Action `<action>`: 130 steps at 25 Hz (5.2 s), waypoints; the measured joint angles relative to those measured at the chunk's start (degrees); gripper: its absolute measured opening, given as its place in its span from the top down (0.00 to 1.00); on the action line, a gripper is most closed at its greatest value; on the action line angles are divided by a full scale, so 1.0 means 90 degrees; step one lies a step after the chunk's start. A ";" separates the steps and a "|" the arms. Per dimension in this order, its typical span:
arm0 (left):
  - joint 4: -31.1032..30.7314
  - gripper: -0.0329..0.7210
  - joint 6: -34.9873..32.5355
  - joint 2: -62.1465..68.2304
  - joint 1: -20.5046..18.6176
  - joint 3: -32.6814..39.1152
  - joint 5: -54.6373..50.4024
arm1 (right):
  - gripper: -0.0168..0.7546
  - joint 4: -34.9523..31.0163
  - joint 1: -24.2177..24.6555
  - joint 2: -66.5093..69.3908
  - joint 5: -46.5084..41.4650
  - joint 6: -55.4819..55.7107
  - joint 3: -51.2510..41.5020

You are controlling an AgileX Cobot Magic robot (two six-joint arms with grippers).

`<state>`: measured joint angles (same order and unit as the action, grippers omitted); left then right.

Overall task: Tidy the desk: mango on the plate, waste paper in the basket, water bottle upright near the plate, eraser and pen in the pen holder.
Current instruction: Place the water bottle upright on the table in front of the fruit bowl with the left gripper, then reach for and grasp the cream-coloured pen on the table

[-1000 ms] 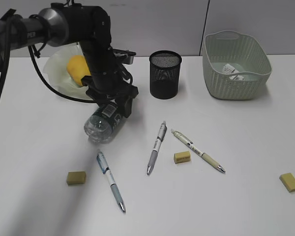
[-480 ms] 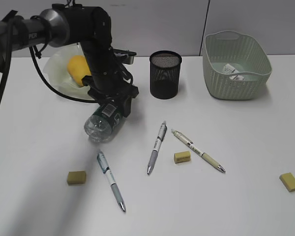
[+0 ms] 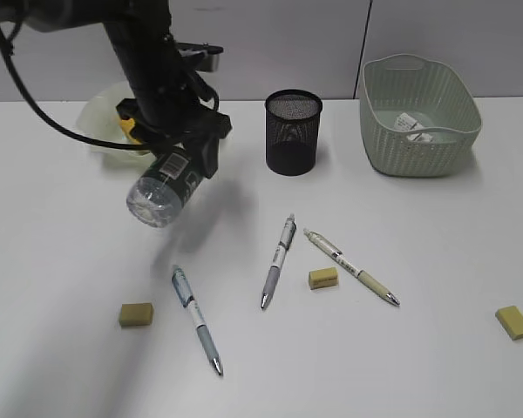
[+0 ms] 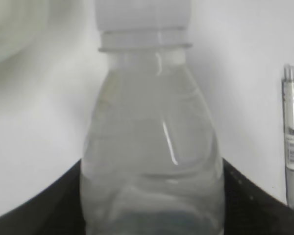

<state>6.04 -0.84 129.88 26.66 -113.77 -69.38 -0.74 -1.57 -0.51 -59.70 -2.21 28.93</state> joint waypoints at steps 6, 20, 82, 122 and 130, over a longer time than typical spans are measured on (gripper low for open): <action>0.0016 0.28 0.0129 -0.1351 -0.0168 0.1393 -0.0036 | 0.34 0.0000 0.0000 0.0000 0.0000 0.0000 0.0000; 0.0227 0.28 0.0391 -0.5248 -0.1085 0.6263 0.4845 | 0.34 0.0000 0.0000 0.0000 0.0000 0.0000 0.0000; -0.0183 0.27 -0.0029 -0.0879 -0.1151 0.7954 1.5369 | 0.34 0.0000 0.0000 0.0000 0.0002 0.0000 0.0000; -0.0336 0.18 -0.0086 -0.3399 -0.1159 1.0026 1.5022 | 0.34 0.0000 0.0000 0.0000 0.0002 0.0000 0.0000; -0.0073 0.22 -0.0086 -0.5579 -0.1159 1.0040 1.2044 | 0.34 0.0000 0.0000 0.0000 0.0002 0.0000 0.0000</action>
<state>5.38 -1.62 79.67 16.23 -23.40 39.02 -0.74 -1.57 -0.51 -59.68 -2.21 28.93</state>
